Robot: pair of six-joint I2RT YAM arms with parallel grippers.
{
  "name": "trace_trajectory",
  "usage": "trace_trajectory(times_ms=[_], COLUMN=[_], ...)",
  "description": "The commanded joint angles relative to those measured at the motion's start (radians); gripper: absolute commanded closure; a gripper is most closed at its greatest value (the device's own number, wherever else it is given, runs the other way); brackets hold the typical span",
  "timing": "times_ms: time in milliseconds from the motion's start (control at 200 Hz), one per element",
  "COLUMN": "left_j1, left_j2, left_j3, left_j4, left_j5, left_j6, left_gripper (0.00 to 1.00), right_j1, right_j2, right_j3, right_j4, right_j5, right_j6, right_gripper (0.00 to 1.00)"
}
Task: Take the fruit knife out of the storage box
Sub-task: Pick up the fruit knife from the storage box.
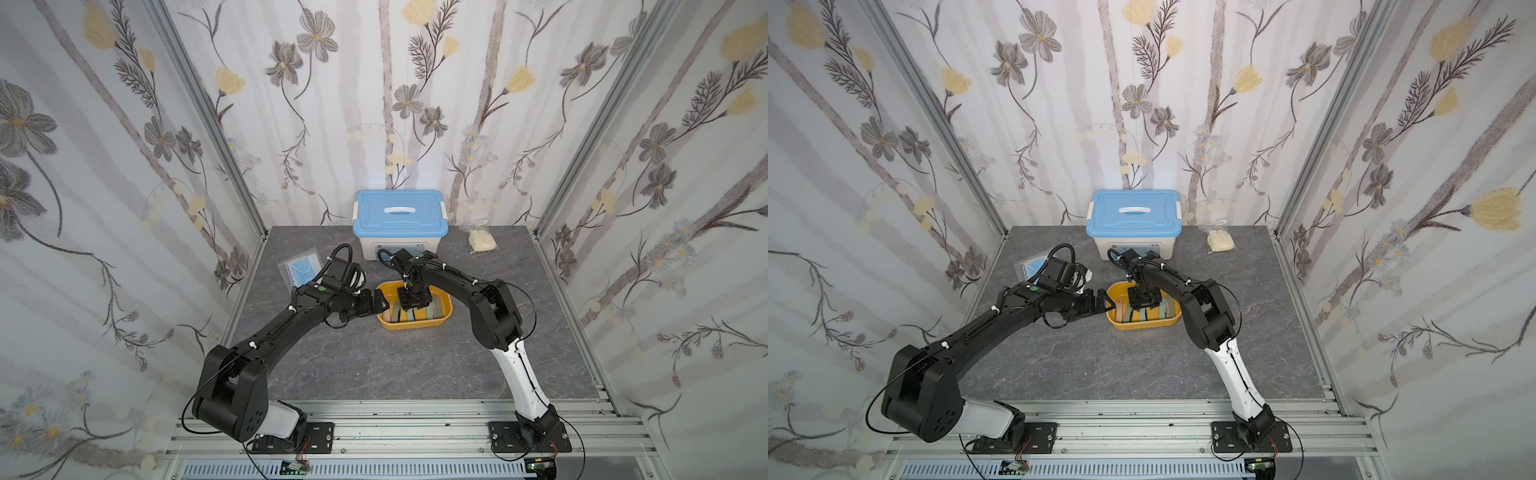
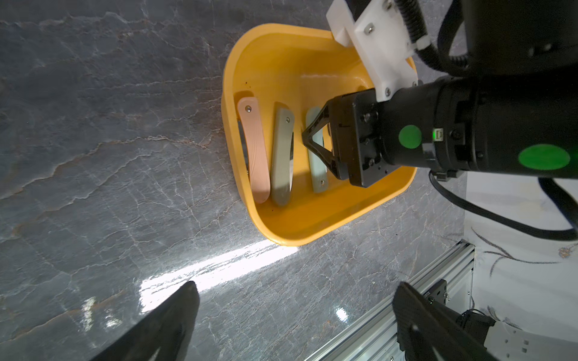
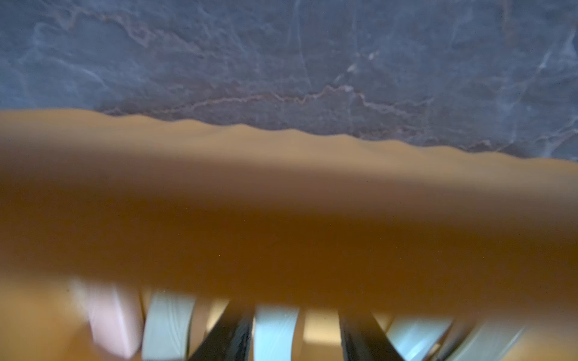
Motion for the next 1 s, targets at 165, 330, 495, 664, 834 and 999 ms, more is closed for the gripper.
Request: trace_trajectory(times_ms=[165,330,495,664,834,999], left_j1=[-0.001,0.0,0.0,0.0,0.0,0.0], left_j2=[-0.015,-0.019,-0.021,-0.02,-0.014,-0.012], left_j3=[-0.02,-0.023,-0.023,-0.023,-0.022,-0.02], left_j4=[0.031,0.035,0.037,0.039,0.041,0.043], left_j5=[0.006,0.006,0.008,0.008,0.013,0.014], left_j6=[-0.02,-0.02,-0.02,-0.018,-0.012,-0.009], left_gripper=[0.0,0.0,0.0,0.0,0.0,0.0], right_j1=[0.017,0.018,0.017,0.01,0.002,-0.009], right_j2=[0.006,0.006,0.011,0.009,0.006,-0.005], right_j3=[-0.021,-0.018,-0.014,-0.012,-0.011,-0.011], right_j4=[-0.056,-0.057,-0.056,-0.056,-0.056,-0.058], right_j5=[0.001,0.005,0.003,0.006,0.005,0.002], right_j6=[0.023,0.026,0.025,0.025,0.025,0.025], right_gripper=[0.62,0.69,0.73,0.74,0.78,0.8])
